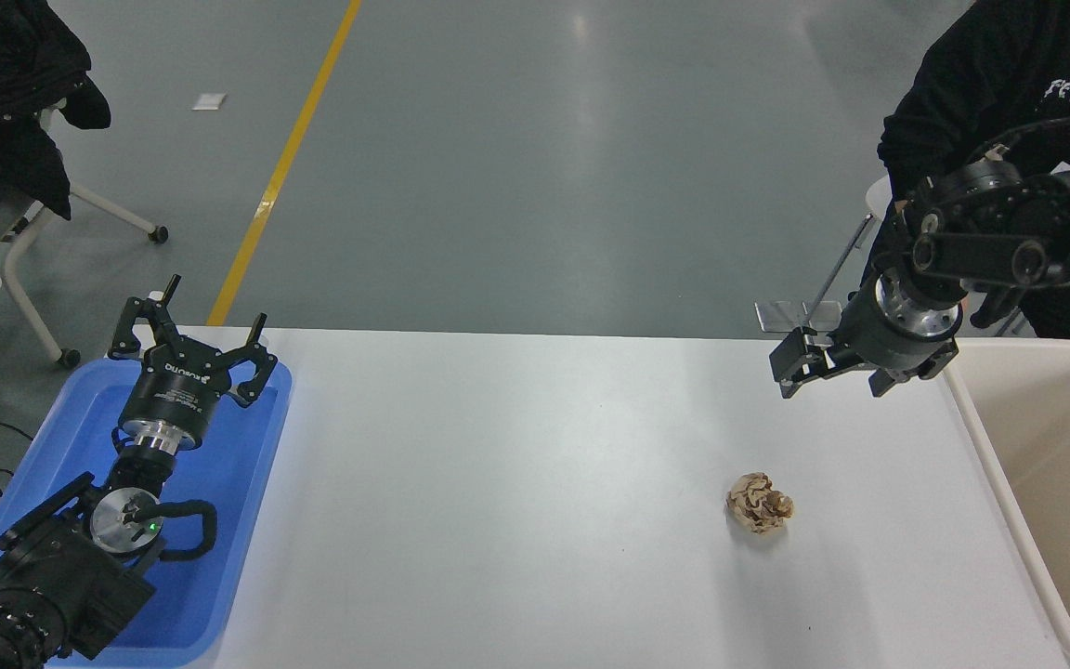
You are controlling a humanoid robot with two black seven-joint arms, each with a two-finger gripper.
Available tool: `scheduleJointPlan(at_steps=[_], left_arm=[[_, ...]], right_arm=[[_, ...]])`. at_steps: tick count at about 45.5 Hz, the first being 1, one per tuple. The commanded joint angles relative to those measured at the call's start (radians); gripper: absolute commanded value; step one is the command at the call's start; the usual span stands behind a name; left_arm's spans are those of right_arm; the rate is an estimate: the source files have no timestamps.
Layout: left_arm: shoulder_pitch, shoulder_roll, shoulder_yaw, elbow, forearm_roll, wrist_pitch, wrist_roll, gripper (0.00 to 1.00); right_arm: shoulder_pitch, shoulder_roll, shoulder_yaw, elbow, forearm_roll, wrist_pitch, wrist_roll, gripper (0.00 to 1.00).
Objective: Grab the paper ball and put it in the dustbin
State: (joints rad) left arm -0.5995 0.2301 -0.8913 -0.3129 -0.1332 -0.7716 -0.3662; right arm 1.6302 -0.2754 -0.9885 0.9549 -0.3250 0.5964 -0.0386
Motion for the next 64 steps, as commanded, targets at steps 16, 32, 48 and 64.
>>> scheduleJointPlan(at_steps=[16, 32, 48, 64], left_arm=[[0.0, 0.0, 0.0, 0.0, 0.0, 0.0, 0.0, 1.0], [0.0, 0.0, 0.0, 0.0, 0.0, 0.0, 0.0, 1.0], [0.001, 0.0, 0.0, 0.0, 0.0, 0.0, 0.0, 1.0], [0.001, 0.0, 0.0, 0.0, 0.0, 0.0, 0.001, 1.0]], right_arm=[[-0.256, 0.091, 0.036, -0.137, -0.002, -0.148, 0.0, 1.0], [-0.325, 0.096, 0.06, -0.165, 0.0, -0.184, 0.0, 1.0], [-0.401, 0.11, 0.09, -0.212, 0.0, -0.19, 0.0, 1.0], [-0.441, 0.124, 0.096, -0.257, 0.0, -0.21, 0.002, 1.0]])
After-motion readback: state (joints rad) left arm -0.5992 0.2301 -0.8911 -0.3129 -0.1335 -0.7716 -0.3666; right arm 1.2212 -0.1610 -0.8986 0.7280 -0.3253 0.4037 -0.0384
